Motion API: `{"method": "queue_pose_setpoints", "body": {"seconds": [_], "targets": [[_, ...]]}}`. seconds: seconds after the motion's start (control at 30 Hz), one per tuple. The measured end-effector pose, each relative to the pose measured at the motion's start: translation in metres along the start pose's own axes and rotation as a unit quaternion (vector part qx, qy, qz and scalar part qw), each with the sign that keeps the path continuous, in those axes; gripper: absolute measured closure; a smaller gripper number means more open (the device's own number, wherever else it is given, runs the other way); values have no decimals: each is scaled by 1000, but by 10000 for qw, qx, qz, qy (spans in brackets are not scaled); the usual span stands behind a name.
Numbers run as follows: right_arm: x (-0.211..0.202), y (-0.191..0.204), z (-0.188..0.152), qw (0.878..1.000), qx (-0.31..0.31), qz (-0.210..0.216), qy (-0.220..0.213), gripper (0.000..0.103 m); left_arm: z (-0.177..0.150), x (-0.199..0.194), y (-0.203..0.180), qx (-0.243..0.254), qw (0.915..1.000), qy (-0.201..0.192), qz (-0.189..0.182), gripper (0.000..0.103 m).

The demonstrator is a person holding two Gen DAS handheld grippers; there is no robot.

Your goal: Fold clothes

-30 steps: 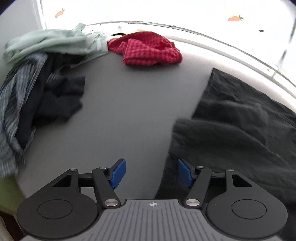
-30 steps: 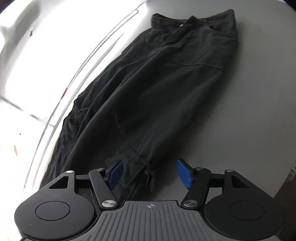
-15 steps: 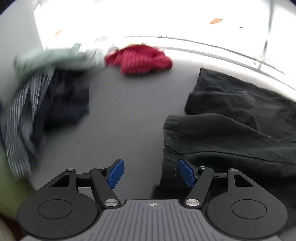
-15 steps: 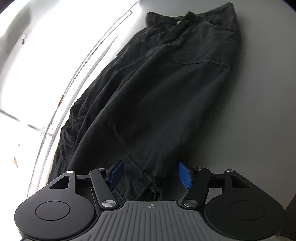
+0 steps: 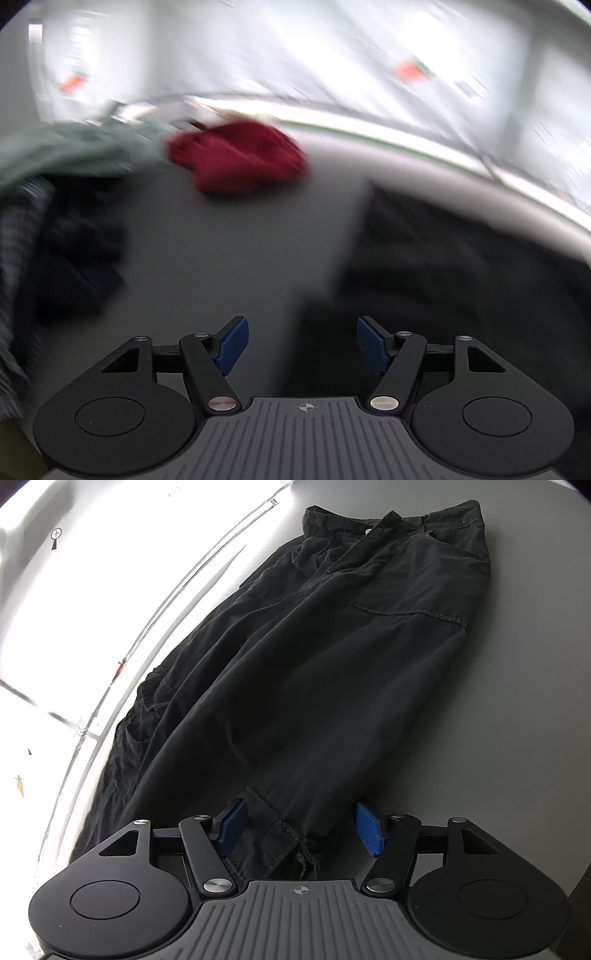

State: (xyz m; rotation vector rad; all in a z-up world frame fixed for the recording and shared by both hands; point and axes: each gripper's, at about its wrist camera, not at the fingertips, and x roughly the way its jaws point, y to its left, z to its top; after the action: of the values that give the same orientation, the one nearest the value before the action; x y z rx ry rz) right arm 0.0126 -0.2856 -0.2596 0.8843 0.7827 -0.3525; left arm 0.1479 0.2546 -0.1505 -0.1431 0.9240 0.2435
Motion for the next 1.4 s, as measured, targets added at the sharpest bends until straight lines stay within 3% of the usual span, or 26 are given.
{"method": "queue_pose_setpoints", "body": {"seconds": [0.07,0.17,0.27,0.43,0.53,0.67,0.87,1.0,1.1,1.27,1.33,1.4], "targets": [[4,-1,2,9999,150,44,-3,23,-24,13,-26,413,9987,295,-15,33],[9,-4,6,9992,376,114,7,23,-36,39,-40,362,9981,435,245,33],[11,-4,8,9993,370,103,-1,23,-24,61,-31,-157,9981,539,261,33],[16,-3,8,9997,259,-3,-22,25,0,87,-22,-293,9958,489,721,31],[17,-7,11,9994,344,20,-46,26,4,73,-6,-658,9928,405,919,32],[20,-10,15,9994,340,48,-22,26,-17,35,13,-1103,9912,409,607,28],[21,-6,14,9999,96,-17,-22,26,-74,-10,2,-728,9941,579,552,28],[22,-5,13,10000,45,-19,-32,25,-100,-20,0,-1064,9919,660,233,28],[22,-1,11,9999,-132,-67,-50,25,-108,-24,9,-1712,9830,658,6,28],[22,0,8,9997,-228,-83,-96,24,-123,-38,35,-3038,9494,621,-508,28],[21,1,8,9996,-245,-87,-106,24,-128,-39,46,-3384,9369,665,-577,28],[21,1,7,9995,-262,-94,-115,24,-132,-36,53,-3475,9330,724,-582,28]]}}
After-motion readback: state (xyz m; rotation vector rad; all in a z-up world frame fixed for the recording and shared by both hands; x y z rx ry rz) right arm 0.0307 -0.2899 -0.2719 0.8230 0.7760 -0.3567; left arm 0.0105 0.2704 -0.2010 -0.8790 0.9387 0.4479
